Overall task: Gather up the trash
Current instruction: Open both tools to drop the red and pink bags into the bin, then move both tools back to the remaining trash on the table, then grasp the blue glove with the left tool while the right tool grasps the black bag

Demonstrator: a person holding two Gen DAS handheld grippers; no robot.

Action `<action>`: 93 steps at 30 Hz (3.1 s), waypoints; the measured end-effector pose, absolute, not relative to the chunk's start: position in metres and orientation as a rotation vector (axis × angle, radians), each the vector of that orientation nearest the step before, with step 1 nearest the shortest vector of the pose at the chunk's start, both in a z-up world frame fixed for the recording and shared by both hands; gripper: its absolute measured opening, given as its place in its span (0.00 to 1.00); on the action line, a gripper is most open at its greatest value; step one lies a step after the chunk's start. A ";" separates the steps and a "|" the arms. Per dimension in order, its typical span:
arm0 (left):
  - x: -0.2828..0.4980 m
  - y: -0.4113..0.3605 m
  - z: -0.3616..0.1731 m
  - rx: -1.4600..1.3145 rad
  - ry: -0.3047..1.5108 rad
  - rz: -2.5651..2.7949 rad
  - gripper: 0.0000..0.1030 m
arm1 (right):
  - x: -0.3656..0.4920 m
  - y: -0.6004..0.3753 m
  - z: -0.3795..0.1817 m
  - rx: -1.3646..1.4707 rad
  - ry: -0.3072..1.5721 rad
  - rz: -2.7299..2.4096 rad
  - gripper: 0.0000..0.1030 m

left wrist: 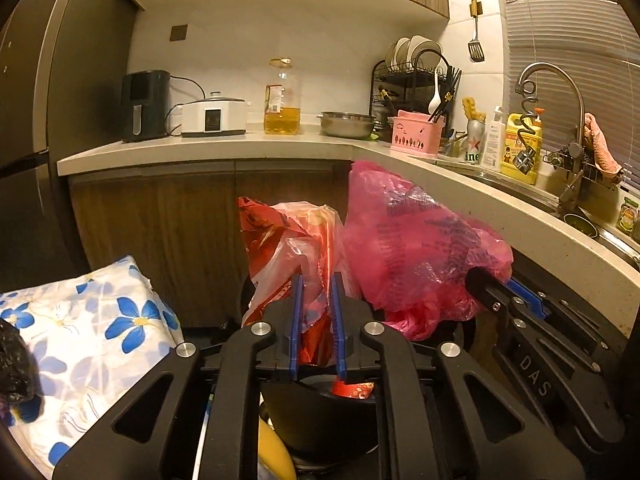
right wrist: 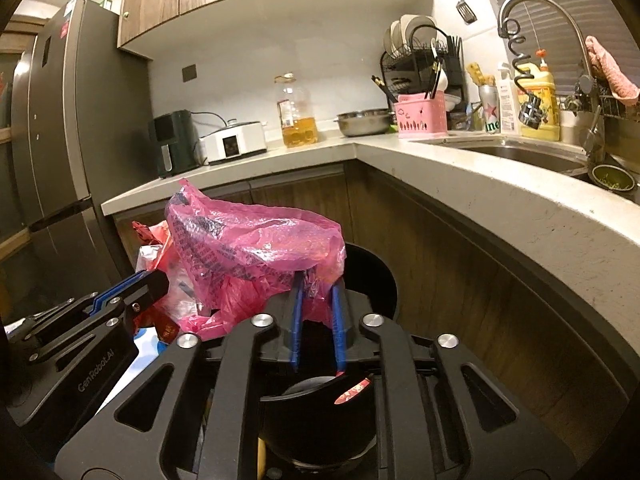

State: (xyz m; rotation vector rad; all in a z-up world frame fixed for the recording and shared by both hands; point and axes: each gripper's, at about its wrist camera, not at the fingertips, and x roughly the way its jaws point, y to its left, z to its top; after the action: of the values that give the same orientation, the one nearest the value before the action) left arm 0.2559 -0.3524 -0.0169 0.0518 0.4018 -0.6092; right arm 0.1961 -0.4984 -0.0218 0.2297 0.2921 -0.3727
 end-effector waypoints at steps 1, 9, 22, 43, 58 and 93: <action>0.257 -0.352 -0.018 0.051 0.403 -0.614 0.25 | 0.197 -0.499 -0.022 0.231 0.291 -0.370 0.28; 0.259 -0.346 -0.021 0.045 0.390 -0.595 0.59 | 0.196 -0.504 -0.027 0.239 0.294 -0.382 0.48; 0.240 -0.310 -0.020 0.035 0.392 -0.485 0.77 | 0.180 -0.480 -0.025 0.182 0.313 -0.373 0.71; 0.175 -0.202 -0.028 -0.017 0.392 -0.267 0.86 | 0.121 -0.405 -0.017 0.150 0.297 -0.347 0.83; 0.133 -0.095 -0.040 -0.040 0.365 -0.005 0.86 | 0.109 -0.305 -0.029 0.128 0.303 -0.159 0.83; 0.165 -0.031 -0.080 -0.173 0.550 -0.027 0.00 | 0.164 -0.212 -0.048 0.075 0.365 0.035 0.83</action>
State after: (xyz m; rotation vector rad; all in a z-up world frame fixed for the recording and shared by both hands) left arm 0.1650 -0.0310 -0.0795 -0.1735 0.5500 -0.0266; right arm 0.1637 -0.2119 -0.0477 0.0748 0.3651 0.0347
